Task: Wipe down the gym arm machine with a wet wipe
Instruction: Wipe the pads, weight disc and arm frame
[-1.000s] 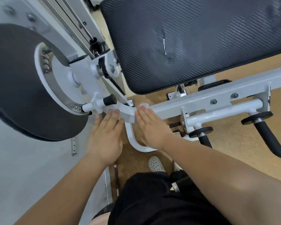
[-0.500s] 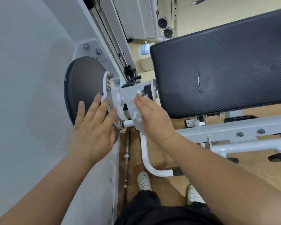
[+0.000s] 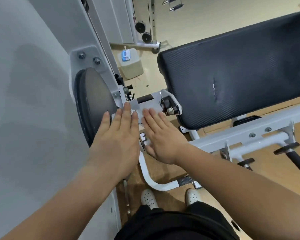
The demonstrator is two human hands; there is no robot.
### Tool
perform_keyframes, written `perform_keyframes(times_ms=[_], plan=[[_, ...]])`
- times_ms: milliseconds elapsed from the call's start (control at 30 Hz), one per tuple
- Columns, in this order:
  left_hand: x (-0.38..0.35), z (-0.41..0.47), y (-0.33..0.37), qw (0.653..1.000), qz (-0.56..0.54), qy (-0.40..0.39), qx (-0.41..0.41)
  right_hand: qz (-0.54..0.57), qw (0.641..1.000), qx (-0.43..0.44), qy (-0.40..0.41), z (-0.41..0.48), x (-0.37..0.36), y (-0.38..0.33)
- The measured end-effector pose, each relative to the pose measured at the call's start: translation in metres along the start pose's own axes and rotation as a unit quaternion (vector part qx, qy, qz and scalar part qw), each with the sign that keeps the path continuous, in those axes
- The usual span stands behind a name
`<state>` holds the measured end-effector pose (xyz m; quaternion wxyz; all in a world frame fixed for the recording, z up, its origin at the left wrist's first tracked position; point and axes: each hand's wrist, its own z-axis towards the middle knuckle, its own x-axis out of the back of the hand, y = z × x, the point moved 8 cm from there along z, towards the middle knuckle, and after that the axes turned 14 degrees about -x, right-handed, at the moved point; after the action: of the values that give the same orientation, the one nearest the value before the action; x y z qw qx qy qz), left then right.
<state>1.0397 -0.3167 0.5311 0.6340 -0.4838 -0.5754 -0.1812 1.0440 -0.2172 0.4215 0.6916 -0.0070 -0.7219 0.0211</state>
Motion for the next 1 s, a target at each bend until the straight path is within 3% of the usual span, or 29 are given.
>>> perform_keyframes(times_ms=[100, 267, 400, 467, 533, 600, 633, 733, 1000], plan=[[0.0, 0.002, 0.002, 1.0, -0.01, 0.008, -0.006, 0.002, 1.0, 0.005, 0.011, 0.018, 0.013, -0.001], [-0.001, 0.003, 0.0, 1.0, -0.005, 0.002, 0.013, 0.099, 0.994, 0.019, 0.029, 0.015, 0.002, -0.001], [0.013, -0.005, 0.001, 0.996, 0.0, 0.092, 0.019, 0.224, 0.972, 0.029, 0.063, -0.007, -0.008, 0.007], [0.023, -0.011, -0.001, 0.988, 0.011, 0.149, 0.032, 0.362, 0.93, -0.019, 0.06, -0.008, 0.005, 0.009], [0.03, -0.019, -0.009, 0.983, 0.027, 0.17, 0.061, 0.537, 0.84, -0.067, 0.038, -0.011, 0.026, 0.004], [0.032, -0.022, -0.018, 0.981, 0.032, 0.174, 0.08, 0.637, 0.767, -0.066, -0.037, -0.015, 0.038, -0.015], [0.031, -0.022, -0.022, 0.98, 0.026, 0.179, 0.081, 0.651, 0.754, -0.045, -0.077, -0.018, 0.039, -0.028], [0.027, -0.022, -0.027, 0.976, -0.003, 0.201, 0.086, 0.623, 0.774, 0.014, -0.111, -0.019, 0.039, -0.052], [0.028, -0.024, -0.027, 0.97, -0.035, 0.222, 0.097, 0.625, 0.774, 0.005, -0.101, 0.031, 0.051, -0.041]])
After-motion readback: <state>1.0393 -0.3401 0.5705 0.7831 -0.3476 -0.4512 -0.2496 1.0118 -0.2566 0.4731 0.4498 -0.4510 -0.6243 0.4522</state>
